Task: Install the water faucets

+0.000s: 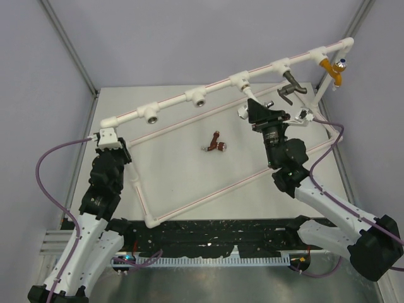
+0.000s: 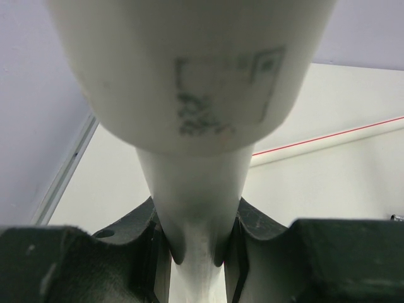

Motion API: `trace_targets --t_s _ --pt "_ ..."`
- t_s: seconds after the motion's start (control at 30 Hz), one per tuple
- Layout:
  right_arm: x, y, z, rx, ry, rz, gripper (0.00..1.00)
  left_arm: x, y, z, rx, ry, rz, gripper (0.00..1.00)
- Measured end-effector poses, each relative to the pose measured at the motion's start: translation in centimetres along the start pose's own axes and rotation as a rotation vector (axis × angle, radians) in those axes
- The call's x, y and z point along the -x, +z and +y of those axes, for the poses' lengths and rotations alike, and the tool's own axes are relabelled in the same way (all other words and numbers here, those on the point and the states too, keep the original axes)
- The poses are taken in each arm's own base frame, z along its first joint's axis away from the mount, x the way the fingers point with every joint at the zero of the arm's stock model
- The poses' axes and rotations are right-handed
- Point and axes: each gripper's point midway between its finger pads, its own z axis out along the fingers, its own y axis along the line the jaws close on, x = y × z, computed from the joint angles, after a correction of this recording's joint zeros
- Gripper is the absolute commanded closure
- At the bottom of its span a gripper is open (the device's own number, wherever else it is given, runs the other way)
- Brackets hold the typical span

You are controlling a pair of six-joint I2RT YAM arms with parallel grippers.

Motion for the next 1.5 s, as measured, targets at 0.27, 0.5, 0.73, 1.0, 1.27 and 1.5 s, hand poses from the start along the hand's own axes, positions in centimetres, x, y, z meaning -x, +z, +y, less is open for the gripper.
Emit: trace_targets --t_s 0.27,0.5,0.73,1.0,1.27,1.5 --pt "0.8 -0.2 -0.4 -0.144 0.585 -0.065 0.46 0.1 -0.1 -0.5 -0.029 0.010 -0.003 1.00" --pt "5.2 -1.2 -1.6 -0.122 0.375 -0.224 0.15 0.0 -0.1 -0.6 -0.029 0.007 -0.001 1.00" --pt "6.3 -4.3 -3.1 -0.067 -0.281 -0.221 0.07 0.0 -0.1 -0.7 -0.035 0.008 0.001 1.00" --pt "8.4 -6.9 0.6 0.224 -1.198 -0.194 0.03 0.0 -0.2 -0.9 -0.037 0.010 0.001 1.00" --pt "5.7 -6.8 3.8 0.567 -1.717 -0.110 0.04 -0.1 -0.2 -0.9 -0.032 0.011 0.001 1.00" --pt "0.3 -4.9 1.8 0.689 -1.965 0.053 0.04 0.0 -0.2 -0.9 -0.029 0.011 0.001 1.00"
